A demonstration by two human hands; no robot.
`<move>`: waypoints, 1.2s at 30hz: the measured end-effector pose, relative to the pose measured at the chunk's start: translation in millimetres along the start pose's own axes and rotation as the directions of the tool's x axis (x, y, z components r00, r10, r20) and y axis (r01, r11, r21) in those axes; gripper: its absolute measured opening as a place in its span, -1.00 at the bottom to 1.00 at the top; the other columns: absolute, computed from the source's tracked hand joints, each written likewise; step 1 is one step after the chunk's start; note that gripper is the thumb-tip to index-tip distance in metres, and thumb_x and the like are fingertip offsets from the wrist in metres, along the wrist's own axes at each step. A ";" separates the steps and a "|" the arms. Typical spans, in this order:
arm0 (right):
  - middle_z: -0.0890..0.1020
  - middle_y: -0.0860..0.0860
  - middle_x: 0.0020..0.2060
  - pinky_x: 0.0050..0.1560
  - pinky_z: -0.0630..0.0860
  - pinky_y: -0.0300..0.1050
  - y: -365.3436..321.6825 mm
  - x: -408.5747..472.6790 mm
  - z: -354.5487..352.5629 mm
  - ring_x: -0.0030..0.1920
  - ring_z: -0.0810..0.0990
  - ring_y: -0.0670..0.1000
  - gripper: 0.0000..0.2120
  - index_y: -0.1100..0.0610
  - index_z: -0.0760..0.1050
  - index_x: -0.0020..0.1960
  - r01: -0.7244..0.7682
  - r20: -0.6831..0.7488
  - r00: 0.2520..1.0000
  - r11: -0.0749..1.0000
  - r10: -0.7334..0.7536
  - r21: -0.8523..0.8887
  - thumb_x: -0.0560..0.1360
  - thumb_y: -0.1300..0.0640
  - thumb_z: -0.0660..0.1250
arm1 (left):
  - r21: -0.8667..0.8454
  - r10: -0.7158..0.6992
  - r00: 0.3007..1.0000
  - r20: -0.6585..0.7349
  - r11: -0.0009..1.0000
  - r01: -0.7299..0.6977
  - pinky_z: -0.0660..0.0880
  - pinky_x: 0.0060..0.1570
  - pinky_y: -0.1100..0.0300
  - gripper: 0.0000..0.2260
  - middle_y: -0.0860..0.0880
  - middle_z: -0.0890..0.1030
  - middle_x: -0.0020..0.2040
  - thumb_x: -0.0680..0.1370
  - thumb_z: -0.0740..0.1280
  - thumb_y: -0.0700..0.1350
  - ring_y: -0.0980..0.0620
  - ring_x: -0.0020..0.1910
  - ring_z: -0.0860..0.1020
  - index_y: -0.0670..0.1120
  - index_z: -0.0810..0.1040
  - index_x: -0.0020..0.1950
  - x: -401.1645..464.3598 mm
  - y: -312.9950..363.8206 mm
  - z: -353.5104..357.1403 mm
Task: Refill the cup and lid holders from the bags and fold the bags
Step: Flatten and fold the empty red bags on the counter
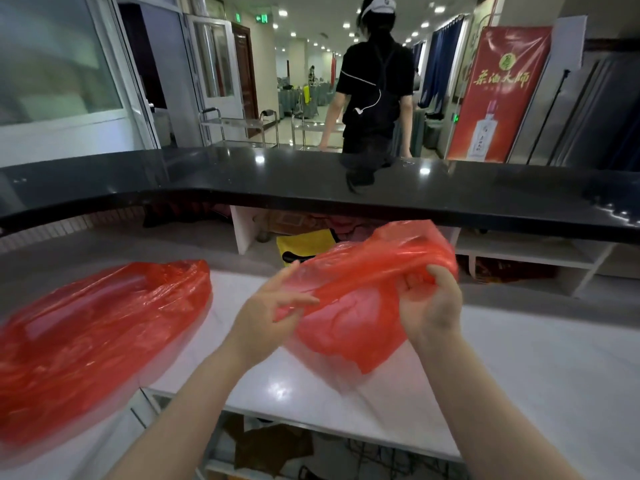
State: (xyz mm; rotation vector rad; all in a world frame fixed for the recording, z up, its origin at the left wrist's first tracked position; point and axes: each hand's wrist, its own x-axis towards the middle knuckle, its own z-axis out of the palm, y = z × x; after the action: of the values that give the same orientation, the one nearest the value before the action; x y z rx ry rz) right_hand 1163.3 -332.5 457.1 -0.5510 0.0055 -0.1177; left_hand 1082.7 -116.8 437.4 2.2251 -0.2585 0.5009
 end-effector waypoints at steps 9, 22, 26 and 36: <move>0.62 0.00 0.15 0.20 0.48 -0.14 18.6 -34.1 -10.2 0.17 0.58 -0.06 -0.45 0.05 0.49 0.21 0.011 0.290 0.928 0.759 0.235 -0.651 0.44 0.58 0.13 | 0.308 0.142 0.990 0.019 0.941 -0.141 -0.06 0.47 -0.02 -0.50 0.09 0.04 0.51 0.53 0.32 -0.16 -0.02 0.52 0.06 -0.01 0.34 0.47 17.2 14.8 33.4; 0.47 -0.17 0.21 0.09 0.50 -0.12 34.3 -11.8 -63.9 0.20 0.49 -0.08 -0.08 -0.25 0.20 0.32 0.201 0.269 0.948 0.340 0.169 -0.919 0.17 0.27 0.59 | -0.655 -0.236 0.959 -0.156 0.752 0.078 0.52 0.18 0.08 -0.64 -0.02 0.65 0.15 0.57 0.27 -0.30 -0.03 0.17 0.60 0.01 0.52 0.31 24.8 16.8 -25.9; 0.37 0.01 0.41 0.24 0.45 0.12 42.7 4.6 -60.5 0.34 0.44 0.13 0.16 -0.17 -0.18 0.54 -0.111 -0.031 0.979 0.402 0.199 -0.909 0.30 0.27 0.58 | -0.835 -0.267 0.962 -0.059 0.541 0.099 0.53 0.13 -0.08 -0.65 -0.18 0.62 0.17 0.55 0.28 -0.28 -0.17 0.16 0.59 -0.14 0.50 0.33 40.9 15.8 -43.4; 0.67 0.03 -0.19 -0.03 0.53 0.01 21.9 51.0 -28.9 -0.18 0.60 0.04 -0.91 0.06 0.58 0.00 -0.309 -0.066 0.943 0.786 0.326 -0.536 0.53 0.17 0.31 | -0.918 -0.263 0.961 -0.089 0.397 0.023 0.60 -0.20 0.09 -0.83 -0.10 0.67 -0.24 0.42 0.32 -0.28 0.00 -0.29 0.61 -0.11 0.69 -0.14 54.0 -1.1 -70.5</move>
State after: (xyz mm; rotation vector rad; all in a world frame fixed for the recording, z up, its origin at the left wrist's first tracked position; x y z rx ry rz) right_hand 1215.3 -334.8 422.4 -1.1145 0.1059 0.2350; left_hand 1112.8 -63.0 501.4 1.0463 -0.1503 0.3608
